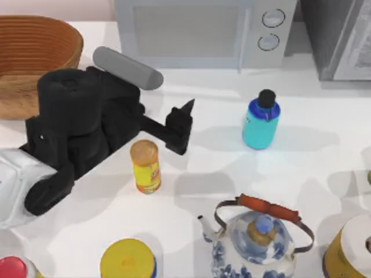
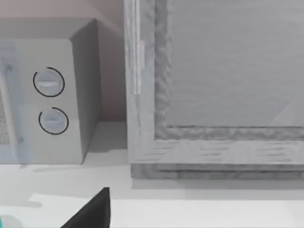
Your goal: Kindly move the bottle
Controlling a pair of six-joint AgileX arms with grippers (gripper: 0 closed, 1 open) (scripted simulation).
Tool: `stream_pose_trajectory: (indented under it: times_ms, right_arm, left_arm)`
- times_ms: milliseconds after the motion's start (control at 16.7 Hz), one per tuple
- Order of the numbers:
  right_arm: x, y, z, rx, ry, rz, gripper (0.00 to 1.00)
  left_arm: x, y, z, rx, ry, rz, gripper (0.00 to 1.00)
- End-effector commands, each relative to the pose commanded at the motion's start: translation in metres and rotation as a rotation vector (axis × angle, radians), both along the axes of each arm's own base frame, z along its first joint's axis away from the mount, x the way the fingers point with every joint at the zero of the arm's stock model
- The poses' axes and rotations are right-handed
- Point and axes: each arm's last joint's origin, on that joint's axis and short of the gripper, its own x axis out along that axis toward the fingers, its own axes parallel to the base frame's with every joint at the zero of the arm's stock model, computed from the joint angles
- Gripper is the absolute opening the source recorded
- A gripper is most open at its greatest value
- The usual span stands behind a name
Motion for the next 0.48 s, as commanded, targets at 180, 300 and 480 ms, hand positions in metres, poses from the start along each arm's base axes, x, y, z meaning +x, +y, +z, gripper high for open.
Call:
stream_pose_trajectory:
  times_ms: [180,300,480]
  right_arm:
    - [0.0,0.0,0.0,0.0,0.0,0.0,1.0]
    - [0.0,0.0,0.0,0.0,0.0,0.0,1.0]
    - [0.0,0.0,0.0,0.0,0.0,0.0,1.0]
  left_arm:
    - [0.015,-0.048,-0.038,0.038,0.05,-0.099,1.0]
    - [0.018,-0.072,-0.059,0.053,0.065,-0.149,1.0]
    - [0.018,-0.093,-0.077,0.063,0.073,-0.193,1.0]
